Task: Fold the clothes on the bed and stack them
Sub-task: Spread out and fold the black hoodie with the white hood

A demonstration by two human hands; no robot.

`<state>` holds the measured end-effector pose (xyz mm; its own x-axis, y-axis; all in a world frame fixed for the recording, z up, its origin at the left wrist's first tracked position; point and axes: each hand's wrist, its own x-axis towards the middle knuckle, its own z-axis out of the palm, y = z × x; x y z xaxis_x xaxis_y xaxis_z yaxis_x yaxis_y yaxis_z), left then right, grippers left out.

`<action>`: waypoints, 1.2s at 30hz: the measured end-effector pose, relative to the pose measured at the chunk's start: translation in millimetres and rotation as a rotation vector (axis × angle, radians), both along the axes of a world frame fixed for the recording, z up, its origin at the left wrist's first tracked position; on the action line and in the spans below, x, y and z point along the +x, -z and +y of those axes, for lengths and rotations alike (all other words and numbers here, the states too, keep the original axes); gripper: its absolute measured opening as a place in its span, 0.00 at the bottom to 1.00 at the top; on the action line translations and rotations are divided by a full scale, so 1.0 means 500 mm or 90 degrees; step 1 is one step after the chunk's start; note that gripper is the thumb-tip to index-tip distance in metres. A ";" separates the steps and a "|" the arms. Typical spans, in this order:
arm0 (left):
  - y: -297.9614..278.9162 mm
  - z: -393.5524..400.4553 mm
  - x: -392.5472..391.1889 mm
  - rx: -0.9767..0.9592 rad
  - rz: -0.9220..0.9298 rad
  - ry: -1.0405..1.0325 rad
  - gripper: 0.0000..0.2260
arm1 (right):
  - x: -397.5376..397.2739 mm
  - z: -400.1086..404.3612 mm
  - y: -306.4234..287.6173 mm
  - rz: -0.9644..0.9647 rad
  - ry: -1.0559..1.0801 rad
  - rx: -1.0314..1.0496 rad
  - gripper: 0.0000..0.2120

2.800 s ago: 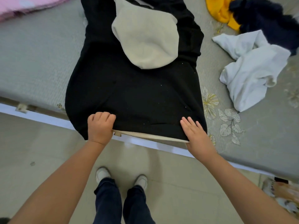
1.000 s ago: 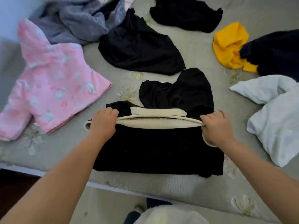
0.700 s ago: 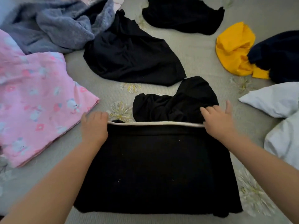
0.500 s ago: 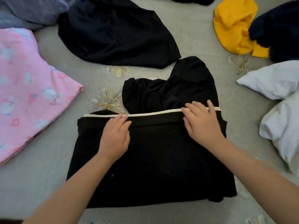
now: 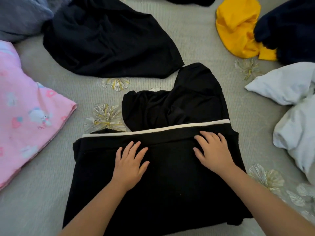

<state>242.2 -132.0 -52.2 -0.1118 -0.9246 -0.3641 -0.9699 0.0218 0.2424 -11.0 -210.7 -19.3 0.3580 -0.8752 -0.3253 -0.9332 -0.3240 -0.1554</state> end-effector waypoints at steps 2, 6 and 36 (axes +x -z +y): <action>-0.012 -0.032 0.023 -0.134 0.001 0.034 0.18 | 0.015 -0.040 -0.021 -0.056 -0.073 -0.122 0.22; -0.024 -0.121 0.067 0.045 -0.100 -0.005 0.30 | 0.074 -0.151 -0.044 0.030 -0.147 0.124 0.33; -0.348 0.087 -0.011 -0.272 -0.114 0.234 0.18 | -0.007 0.250 -0.293 0.141 -0.003 0.029 0.28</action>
